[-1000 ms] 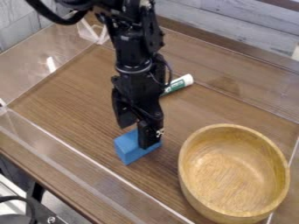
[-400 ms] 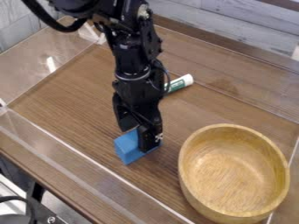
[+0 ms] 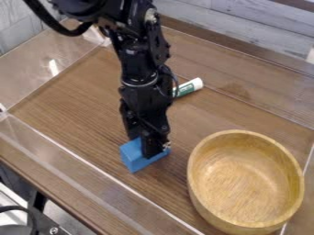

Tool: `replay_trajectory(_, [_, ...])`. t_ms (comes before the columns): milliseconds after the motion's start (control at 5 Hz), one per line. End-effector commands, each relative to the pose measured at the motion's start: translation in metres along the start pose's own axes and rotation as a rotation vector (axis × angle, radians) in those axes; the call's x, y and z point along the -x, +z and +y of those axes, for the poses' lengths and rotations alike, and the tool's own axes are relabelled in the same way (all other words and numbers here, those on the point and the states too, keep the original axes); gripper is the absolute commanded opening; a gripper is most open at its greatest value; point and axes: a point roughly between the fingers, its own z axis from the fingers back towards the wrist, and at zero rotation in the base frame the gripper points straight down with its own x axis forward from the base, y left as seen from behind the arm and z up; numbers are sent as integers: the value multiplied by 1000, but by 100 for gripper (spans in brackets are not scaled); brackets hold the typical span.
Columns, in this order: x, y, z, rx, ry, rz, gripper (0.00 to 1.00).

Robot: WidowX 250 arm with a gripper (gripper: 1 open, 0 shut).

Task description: Put the blue block in the brown bowl

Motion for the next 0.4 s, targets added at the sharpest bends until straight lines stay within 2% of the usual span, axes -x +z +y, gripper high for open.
replay_trajectory(0, [-10, 12, 8, -19, 5, -30, 0])
replay_trajectory(200, [-13, 16, 10, -23, 6, -33, 0])
